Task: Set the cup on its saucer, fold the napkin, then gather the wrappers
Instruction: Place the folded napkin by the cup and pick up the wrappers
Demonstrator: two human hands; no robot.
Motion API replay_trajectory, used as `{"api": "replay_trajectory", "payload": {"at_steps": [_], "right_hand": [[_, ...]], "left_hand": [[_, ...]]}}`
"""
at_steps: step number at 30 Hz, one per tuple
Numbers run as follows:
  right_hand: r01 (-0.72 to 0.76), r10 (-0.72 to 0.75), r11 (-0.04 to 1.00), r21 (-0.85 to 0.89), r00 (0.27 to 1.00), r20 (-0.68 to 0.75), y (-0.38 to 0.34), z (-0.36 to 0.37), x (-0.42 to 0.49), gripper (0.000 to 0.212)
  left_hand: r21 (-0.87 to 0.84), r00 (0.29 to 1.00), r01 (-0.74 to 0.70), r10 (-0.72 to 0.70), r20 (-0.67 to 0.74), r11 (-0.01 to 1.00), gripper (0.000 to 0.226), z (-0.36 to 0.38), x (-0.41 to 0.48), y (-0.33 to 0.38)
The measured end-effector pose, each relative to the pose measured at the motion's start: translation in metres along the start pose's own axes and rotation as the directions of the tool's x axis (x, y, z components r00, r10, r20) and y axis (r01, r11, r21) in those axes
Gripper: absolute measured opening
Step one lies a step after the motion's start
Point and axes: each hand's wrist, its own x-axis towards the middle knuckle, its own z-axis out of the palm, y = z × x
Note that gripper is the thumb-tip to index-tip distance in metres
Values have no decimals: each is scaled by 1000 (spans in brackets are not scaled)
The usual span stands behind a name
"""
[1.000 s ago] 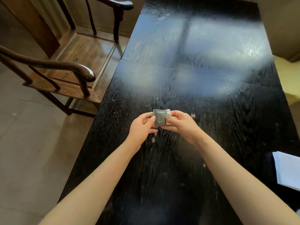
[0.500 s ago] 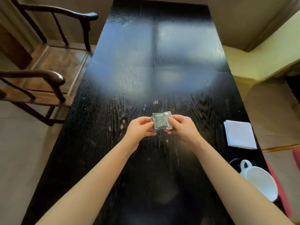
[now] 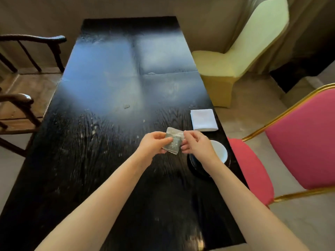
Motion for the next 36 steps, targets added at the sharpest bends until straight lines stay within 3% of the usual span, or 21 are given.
{"api": "replay_trajectory", "payload": {"at_steps": [2, 5, 8, 10, 13, 15, 18, 21, 25, 28, 33, 36], "right_hand": [[-77, 74, 993, 84, 997, 34, 15, -9, -23, 31], [-71, 67, 993, 97, 997, 45, 32, -24, -49, 25], [-106, 100, 988, 110, 993, 63, 36, -44, -60, 21], [-138, 124, 988, 74, 978, 167, 37, -65, -66, 15], [-162, 167, 986, -42, 943, 287, 39, -95, -72, 14], [-152, 177, 981, -120, 955, 238, 47, -108, -75, 22], [-30, 88, 941, -337, 984, 158, 69, -120, -87, 48], [138, 44, 794, -591, 958, 282, 97, -124, -99, 72], [209, -26, 677, -706, 965, 261, 127, -131, -102, 50], [228, -23, 631, -742, 961, 276, 140, -138, -99, 45], [318, -47, 500, -806, 939, 341, 152, -140, -92, 56], [285, -38, 532, -798, 949, 313, 158, -144, -91, 68]], "left_hand": [[-146, 999, 19, -25, -35, 989, 15, 24, -13, -6], [-268, 996, 83, -77, 33, 960, 12, 57, -33, -15], [-215, 993, 98, -81, 86, 972, 22, 77, -44, -16], [-126, 993, 49, -35, 111, 991, 27, 84, -48, -14], [85, 988, -3, -11, 155, 996, 30, 91, -50, -13], [137, 987, 18, -40, 156, 990, 25, 102, -52, -20], [42, 989, 133, -135, 58, 990, 23, 127, -58, -47], [-93, 970, 242, -240, 32, 966, 19, 153, -69, -81], [-198, 943, 327, -334, -1, 924, 11, 181, -78, -113], [-96, 955, 296, -296, 12, 951, 25, 190, -77, -127], [214, 988, 151, -156, 9, 965, 49, 189, -74, -139], [421, 997, 71, -66, -27, 904, 50, 190, -74, -142]]}}
